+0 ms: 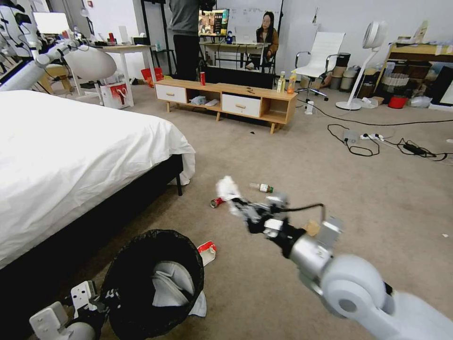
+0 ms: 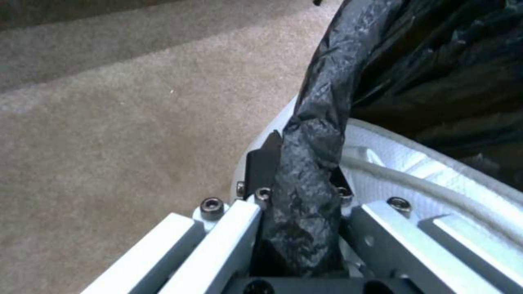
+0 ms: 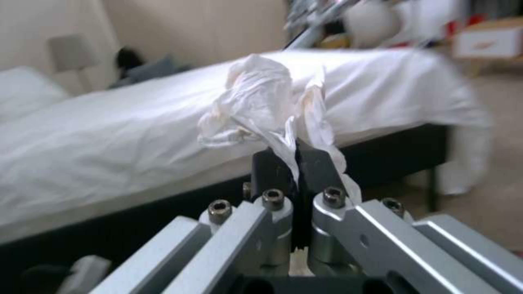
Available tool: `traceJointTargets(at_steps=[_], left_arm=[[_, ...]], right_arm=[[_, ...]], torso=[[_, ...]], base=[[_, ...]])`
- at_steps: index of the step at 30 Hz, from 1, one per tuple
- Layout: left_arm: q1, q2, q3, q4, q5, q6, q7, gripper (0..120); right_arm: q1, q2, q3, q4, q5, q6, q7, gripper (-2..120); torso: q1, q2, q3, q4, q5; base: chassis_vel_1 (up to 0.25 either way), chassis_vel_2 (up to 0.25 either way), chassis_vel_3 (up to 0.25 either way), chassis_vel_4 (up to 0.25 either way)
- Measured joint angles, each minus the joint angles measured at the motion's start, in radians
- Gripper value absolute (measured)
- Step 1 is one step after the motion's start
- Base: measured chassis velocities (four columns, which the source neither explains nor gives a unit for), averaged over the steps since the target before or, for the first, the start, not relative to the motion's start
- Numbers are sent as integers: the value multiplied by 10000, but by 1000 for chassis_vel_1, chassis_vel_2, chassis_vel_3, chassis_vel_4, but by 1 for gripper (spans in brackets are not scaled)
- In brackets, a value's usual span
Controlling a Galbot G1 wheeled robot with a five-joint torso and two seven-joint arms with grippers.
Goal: Pick up the trash bin and place the garbage on the floor into it.
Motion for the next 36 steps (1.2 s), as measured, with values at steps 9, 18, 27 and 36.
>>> traceJointTargets(at_steps=[9, 18, 27, 36], left_arm=[[135, 169, 166, -62, 195, 0, 74, 2], [191, 192, 117, -148, 309, 0, 142, 2], [171, 201, 21, -181, 290, -1, 159, 2], [126, 196, -58, -198, 253, -1, 189, 2]], right_arm=[[3981, -267, -3619, 490, 2108, -691, 721, 0], [7708, 905, -7340, 122, 3655, -2585, 1855, 0], [9255, 1644, -8808, -77, 4506, -3706, 2676, 0], [9820, 2618, -9853, -325, 5151, -5449, 4098, 0]], torso=[[0, 0, 0, -3, -4], [0, 0, 1, -1, -1], [0, 0, 1, -1, -2], [0, 0, 0, 0, -1]], base=[[0, 0, 0, 0], [0, 0, 0, 0], [0, 0, 0, 0], [0, 0, 0, 0]])
